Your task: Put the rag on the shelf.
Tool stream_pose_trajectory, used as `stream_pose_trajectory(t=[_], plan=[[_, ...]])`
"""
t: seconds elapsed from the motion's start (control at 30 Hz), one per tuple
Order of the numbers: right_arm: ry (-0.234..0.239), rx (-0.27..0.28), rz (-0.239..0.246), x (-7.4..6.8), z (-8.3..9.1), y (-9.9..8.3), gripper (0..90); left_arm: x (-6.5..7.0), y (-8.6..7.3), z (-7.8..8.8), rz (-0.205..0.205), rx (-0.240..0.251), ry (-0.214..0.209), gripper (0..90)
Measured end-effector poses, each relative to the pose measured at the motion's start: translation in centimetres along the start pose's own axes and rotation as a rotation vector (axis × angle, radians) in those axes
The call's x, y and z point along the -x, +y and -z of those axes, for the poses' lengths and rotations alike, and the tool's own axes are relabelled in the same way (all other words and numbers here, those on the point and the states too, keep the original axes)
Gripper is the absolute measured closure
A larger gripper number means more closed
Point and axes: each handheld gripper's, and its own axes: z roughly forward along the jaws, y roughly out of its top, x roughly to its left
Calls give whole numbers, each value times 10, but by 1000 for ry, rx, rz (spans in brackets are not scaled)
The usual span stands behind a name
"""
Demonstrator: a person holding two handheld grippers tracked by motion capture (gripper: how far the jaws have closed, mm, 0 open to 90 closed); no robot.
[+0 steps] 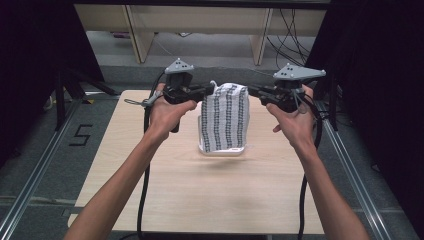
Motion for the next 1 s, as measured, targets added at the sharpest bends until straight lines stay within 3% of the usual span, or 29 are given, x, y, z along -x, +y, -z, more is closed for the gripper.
stream_pose_trajectory(t=[0.03,0.1,0.13,0.33,0.57,0.93,1.0], plan=[[2,-1,-16,0,-1,2,870,0,0,0,0,0,0,854],[-6,5,-4,3,-2,4,870,-2,5,-1,0,4,4,854],[4,11,-29,5,-4,7,870,-4,9,-2,2,11,7,854],[-3,29,-24,12,-9,12,870,-9,15,-6,14,13,18,852],[-8,11,-53,22,-20,14,869,-16,24,-16,25,18,31,849],[-33,-9,-135,42,-42,14,869,-38,22,-38,101,11,57,842],[-36,-1,-118,44,-45,13,869,-40,22,-41,104,9,62,840]])
